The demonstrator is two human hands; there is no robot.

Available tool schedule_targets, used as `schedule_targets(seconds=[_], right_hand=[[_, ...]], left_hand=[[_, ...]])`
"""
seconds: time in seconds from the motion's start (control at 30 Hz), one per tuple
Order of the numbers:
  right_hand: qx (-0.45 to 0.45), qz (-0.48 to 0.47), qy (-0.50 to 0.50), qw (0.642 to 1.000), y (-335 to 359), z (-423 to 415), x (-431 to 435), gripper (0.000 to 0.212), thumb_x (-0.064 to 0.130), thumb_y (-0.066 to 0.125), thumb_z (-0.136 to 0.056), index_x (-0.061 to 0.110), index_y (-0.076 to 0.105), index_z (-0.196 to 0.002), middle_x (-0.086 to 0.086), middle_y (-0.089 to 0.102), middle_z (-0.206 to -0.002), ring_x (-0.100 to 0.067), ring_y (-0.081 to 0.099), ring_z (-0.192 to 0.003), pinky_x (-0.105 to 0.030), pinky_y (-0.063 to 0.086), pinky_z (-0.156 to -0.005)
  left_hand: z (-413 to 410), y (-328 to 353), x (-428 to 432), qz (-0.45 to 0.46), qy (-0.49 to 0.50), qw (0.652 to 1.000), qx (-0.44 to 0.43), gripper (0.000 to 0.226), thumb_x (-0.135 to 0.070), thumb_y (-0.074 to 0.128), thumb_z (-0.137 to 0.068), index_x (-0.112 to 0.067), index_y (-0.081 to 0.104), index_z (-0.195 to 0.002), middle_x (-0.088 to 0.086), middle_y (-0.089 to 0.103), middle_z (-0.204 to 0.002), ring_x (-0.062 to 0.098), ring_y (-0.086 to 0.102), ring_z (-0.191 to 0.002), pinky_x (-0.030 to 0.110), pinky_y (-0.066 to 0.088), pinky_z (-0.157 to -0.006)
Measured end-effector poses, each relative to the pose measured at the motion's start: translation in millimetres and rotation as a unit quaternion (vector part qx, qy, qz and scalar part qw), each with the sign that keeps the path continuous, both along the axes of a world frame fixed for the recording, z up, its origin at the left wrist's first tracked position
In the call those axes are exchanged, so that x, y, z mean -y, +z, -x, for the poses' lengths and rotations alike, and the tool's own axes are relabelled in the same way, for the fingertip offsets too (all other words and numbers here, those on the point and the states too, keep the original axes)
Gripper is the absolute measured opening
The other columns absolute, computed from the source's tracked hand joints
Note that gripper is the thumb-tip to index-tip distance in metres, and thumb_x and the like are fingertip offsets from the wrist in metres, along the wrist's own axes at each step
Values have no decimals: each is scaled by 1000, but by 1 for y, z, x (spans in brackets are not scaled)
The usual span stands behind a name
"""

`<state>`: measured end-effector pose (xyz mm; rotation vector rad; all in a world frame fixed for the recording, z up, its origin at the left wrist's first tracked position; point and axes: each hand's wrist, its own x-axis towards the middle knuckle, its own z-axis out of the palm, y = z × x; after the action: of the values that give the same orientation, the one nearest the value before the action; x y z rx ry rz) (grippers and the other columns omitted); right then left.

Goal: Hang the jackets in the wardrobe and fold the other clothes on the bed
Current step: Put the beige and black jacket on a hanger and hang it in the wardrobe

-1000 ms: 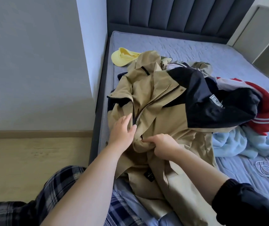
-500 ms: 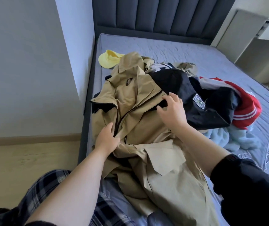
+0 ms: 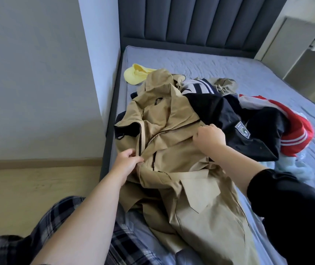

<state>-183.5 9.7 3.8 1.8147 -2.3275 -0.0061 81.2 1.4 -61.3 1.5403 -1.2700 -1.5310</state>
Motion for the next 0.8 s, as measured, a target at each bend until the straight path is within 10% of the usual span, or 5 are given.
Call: schedule_targets(seconds=[0.2, 0.4, 0.6, 0.8], right_hand=[[49, 72, -89, 992, -5, 42, -19, 50, 37, 47, -93, 11, 41, -135, -13, 32, -147, -33, 28, -134, -47, 20, -113], [122, 64, -47, 989, -22, 57, -45, 49, 33, 35, -100, 16, 33, -146, -11, 18, -157, -26, 13, -145, -47, 10, -118], [219, 211, -192, 933, -23, 87, -80, 45, 9, 41, -89, 19, 54, -132, -8, 22, -157, -24, 11, -145, -52, -3, -116], [194, 53, -243, 949, -20, 129, -109, 66, 5, 50, -78, 12, 32, -142, -6, 30, -151, -23, 9, -145, -56, 3, -115]], left_hand=[[8, -4, 0, 19, 9, 1000, 18, 51, -18, 62, -90, -12, 47, -138, 1, 54, -123, 13, 46, -96, 29, 37, -84], [17, -8, -13, 103, -61, 984, 132, 77, -24, 59, -90, -22, 13, -152, 4, 26, -154, 24, 29, -139, 38, 29, -107], [39, -4, -45, 398, -125, 830, 371, 61, -29, 47, -92, -19, 30, -149, 12, 19, -157, 29, 14, -145, 54, 19, -113], [53, -1, -74, 463, -208, 758, 409, 63, -46, 23, -89, -17, 51, -137, 11, 37, -150, 28, 22, -144, 57, 21, -111]])
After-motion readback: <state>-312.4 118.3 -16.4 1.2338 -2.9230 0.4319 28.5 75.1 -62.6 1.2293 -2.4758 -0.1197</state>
